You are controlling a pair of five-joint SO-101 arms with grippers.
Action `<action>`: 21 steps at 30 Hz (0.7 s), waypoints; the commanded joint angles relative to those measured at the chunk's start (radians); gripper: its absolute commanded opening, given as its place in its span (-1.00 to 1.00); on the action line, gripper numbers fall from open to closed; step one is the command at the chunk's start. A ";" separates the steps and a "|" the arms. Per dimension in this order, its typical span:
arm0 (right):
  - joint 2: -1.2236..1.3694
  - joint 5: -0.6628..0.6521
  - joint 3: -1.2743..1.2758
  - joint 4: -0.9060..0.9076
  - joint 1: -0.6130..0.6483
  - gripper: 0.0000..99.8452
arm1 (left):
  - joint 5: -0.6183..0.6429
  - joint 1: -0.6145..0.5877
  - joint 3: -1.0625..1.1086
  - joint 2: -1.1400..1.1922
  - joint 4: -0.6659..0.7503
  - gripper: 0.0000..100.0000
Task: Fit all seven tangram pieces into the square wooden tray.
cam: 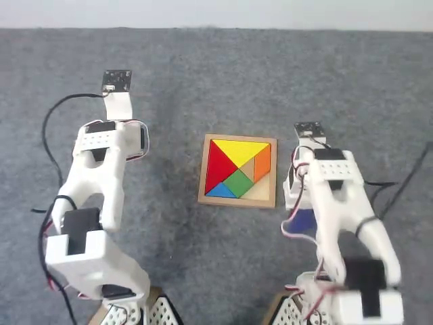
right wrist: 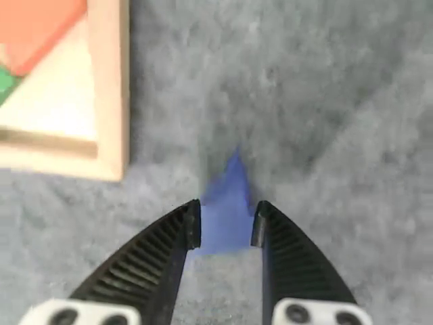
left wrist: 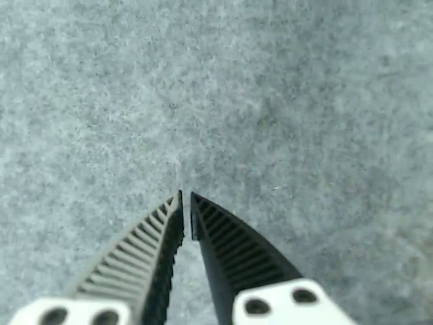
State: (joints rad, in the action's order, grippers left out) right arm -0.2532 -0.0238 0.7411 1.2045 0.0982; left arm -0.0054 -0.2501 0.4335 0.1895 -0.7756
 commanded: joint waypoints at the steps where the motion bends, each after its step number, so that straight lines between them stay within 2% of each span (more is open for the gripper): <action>1: -0.226 -0.020 0.106 0.033 0.044 -0.73 | 0.005 0.005 -0.021 -0.006 0.021 -0.97; 4: -0.294 -0.052 0.221 -0.019 0.067 -0.68 | 0.005 0.005 -0.021 -0.006 0.021 -0.97; 6: -0.274 -0.069 0.250 -0.030 0.061 -0.54 | 0.005 0.005 -0.021 -0.006 0.021 -0.97; 9: -0.188 -0.026 0.264 -0.047 0.058 -0.29 | 0.005 0.003 -0.021 -0.006 0.021 -0.97; 11: -0.110 -0.017 0.261 -0.096 0.058 -0.24 | 0.005 0.003 -0.021 -0.006 0.021 -0.97; 14: 0.005 -0.011 0.255 -0.194 0.061 -0.29 | 0.005 0.002 -0.021 -0.006 0.021 -0.97; 21: 0.177 -0.011 0.058 -0.157 0.027 -0.55 | 0.005 0.005 -0.021 -0.006 0.021 -0.97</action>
State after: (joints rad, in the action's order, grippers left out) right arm -0.1473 -0.0453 0.8884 1.0587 0.1458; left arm -0.0054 -0.2501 0.4335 0.1895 -0.7756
